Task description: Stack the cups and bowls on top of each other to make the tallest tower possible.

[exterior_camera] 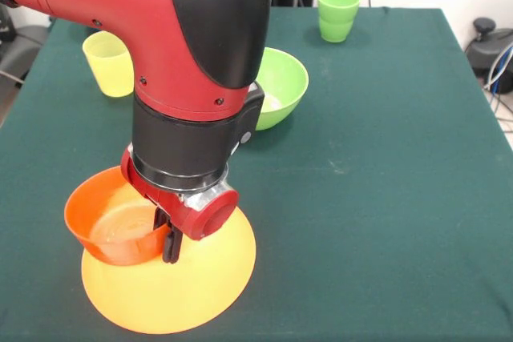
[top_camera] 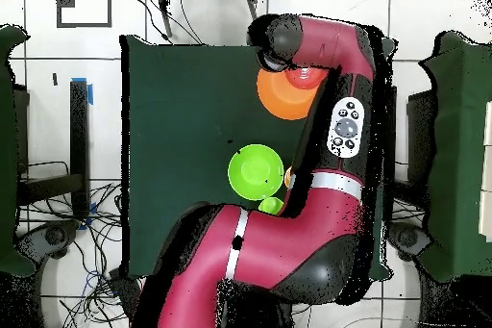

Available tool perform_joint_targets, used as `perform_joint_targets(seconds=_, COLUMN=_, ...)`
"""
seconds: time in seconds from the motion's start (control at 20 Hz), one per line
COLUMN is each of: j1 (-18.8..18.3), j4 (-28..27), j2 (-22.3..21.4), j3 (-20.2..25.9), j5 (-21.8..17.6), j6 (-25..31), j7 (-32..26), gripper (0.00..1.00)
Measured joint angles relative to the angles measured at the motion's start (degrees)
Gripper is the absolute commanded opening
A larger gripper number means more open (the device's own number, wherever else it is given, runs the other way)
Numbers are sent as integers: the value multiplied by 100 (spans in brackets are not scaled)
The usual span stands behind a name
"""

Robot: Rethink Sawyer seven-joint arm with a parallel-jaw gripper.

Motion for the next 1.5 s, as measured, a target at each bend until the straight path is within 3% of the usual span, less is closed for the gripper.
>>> perform_joint_targets(seconds=0.55, j1=11, j4=105, j2=-39, j3=0, j5=95, j6=-1, j7=0, gripper=0)
perform_joint_targets(seconds=1.5, j1=57, j4=763, j2=-314, j3=-1, j5=246, j6=-143, j7=0, gripper=0)
